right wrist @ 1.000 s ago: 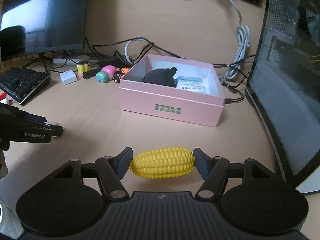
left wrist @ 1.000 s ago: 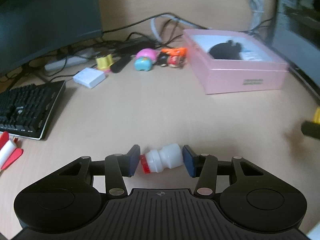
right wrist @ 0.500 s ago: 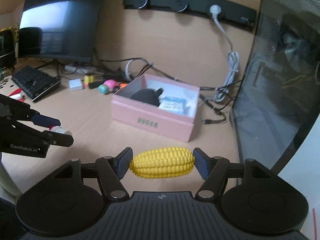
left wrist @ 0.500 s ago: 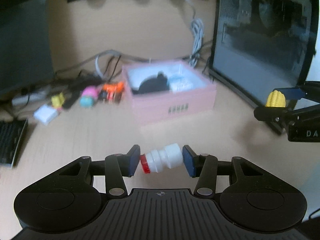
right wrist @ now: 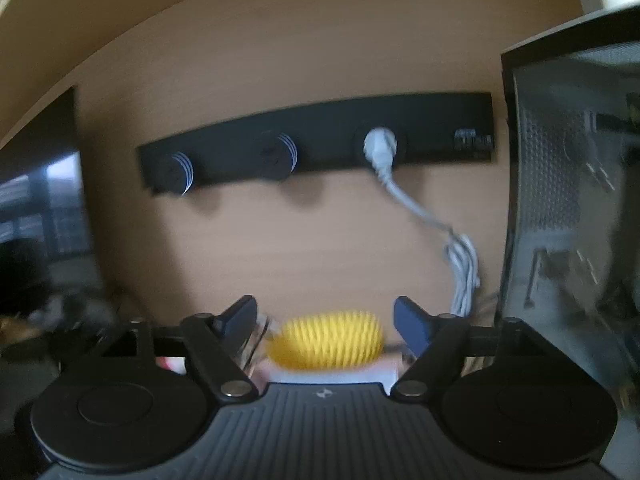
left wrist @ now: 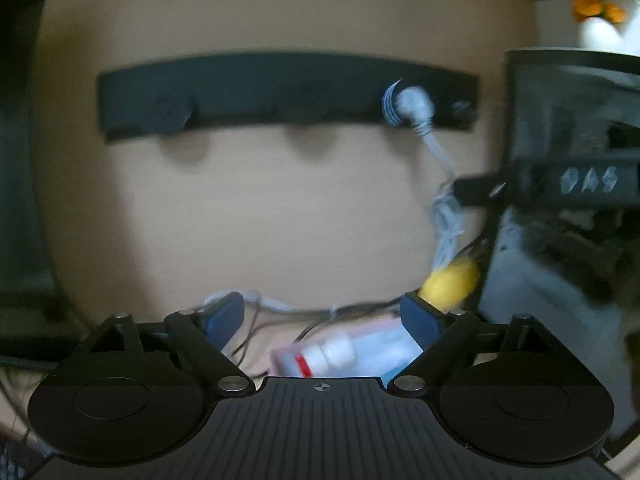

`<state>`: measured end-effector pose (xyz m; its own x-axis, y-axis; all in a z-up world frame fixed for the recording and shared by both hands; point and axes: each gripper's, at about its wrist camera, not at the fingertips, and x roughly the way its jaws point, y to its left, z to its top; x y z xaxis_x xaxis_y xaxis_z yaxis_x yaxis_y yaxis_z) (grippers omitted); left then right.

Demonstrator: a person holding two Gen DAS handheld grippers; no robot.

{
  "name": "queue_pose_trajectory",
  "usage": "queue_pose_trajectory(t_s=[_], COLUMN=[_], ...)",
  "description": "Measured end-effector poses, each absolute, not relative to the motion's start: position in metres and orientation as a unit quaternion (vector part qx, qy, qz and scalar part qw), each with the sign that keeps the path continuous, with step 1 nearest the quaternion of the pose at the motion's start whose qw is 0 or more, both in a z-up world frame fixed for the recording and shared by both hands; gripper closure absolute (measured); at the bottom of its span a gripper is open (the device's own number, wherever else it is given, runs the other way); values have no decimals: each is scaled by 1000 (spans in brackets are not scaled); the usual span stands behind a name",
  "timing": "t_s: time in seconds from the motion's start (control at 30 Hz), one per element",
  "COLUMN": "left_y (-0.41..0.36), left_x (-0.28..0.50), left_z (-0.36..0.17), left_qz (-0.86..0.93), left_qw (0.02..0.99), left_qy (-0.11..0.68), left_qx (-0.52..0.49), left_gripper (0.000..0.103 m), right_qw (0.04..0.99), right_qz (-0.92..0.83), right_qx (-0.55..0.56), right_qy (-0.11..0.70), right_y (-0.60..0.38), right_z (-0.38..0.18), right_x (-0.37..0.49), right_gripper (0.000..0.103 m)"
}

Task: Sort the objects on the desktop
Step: 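Carry bottle with left tool into pink box while right tool drops corn in, then grasp the red-and-black keychain figure with the left tool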

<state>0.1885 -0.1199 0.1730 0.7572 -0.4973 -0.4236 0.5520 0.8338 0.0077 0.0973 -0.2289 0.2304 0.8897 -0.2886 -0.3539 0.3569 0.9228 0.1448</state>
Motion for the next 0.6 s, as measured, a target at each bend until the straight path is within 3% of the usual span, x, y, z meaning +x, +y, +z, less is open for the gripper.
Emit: queue_pose_trajectory(t_s=[0.17, 0.33, 0.5, 0.6], left_y=[-71, -8, 48, 76], left_x=[162, 146, 141, 140], left_z=[124, 65, 42, 42], left_qz=[-232, -174, -124, -108], left_qw=[928, 904, 895, 901], left_qy=[282, 383, 424, 418], left_qx=[77, 75, 56, 37], left_gripper=[10, 9, 9, 8], right_qw=[962, 951, 948, 948], right_qz=[-190, -189, -130, -91], right_qx=[97, 66, 13, -16], right_qy=[172, 235, 289, 305], right_y=[-229, -205, -150, -110], right_z=[207, 158, 120, 110], right_x=[95, 90, 113, 150], right_gripper=[22, 22, 22, 34])
